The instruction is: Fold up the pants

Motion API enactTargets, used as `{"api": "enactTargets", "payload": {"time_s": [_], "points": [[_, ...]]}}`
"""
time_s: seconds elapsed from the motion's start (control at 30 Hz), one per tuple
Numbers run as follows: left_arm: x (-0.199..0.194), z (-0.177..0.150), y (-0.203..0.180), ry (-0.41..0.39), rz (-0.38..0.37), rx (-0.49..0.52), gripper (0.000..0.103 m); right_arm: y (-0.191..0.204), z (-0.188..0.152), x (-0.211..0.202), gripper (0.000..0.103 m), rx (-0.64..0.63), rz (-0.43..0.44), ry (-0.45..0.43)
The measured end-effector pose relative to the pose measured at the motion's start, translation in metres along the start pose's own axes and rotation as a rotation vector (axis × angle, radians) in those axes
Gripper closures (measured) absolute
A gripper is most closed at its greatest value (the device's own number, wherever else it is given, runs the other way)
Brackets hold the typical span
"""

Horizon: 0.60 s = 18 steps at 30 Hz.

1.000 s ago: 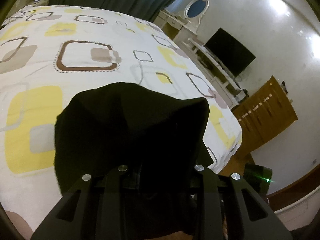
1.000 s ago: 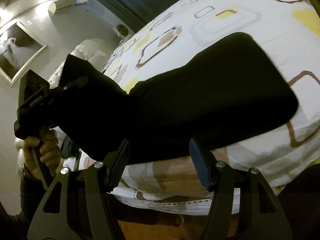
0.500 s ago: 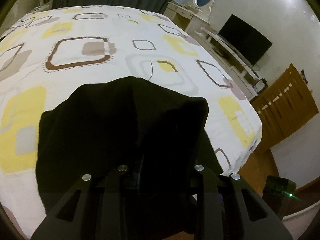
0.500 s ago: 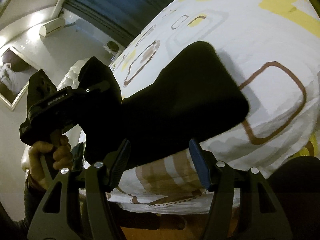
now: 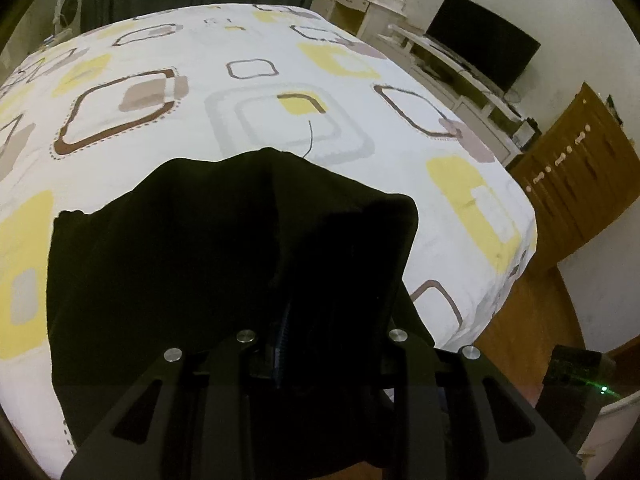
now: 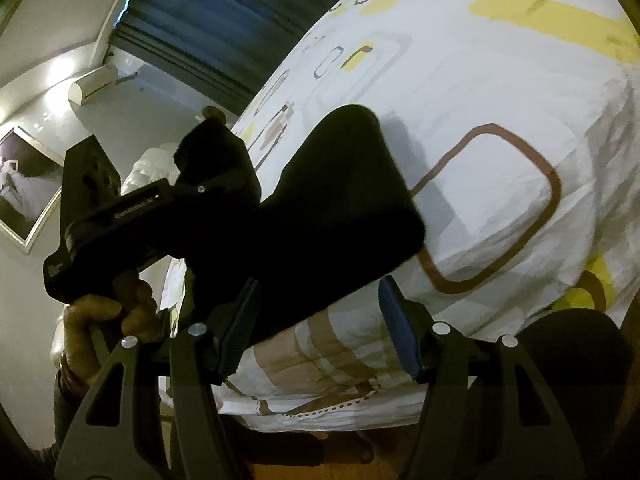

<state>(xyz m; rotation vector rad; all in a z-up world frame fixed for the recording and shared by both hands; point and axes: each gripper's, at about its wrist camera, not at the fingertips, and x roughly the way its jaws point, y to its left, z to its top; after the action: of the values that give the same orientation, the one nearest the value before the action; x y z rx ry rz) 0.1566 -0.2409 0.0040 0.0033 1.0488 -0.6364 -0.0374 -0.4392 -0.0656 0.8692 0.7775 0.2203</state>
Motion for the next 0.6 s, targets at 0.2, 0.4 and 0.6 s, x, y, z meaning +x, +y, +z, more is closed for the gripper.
{"api": "enactTargets", "payload": {"time_s": [0.2,0.4,0.6], "points": [[0.019,0.0,-0.012,0.029,0.029,0.008,0.075,-0.01,0.003,-0.006,0.042,0.022,-0.004,-0.011],[0.031,0.0,-0.015,0.047,0.045,-0.005,0.075,-0.019,0.004,-0.01,0.042,0.041,-0.008,-0.017],[0.039,0.0,-0.019,0.06,0.06,-0.01,0.075,-0.023,0.002,-0.012,0.042,0.053,-0.01,-0.019]]}}
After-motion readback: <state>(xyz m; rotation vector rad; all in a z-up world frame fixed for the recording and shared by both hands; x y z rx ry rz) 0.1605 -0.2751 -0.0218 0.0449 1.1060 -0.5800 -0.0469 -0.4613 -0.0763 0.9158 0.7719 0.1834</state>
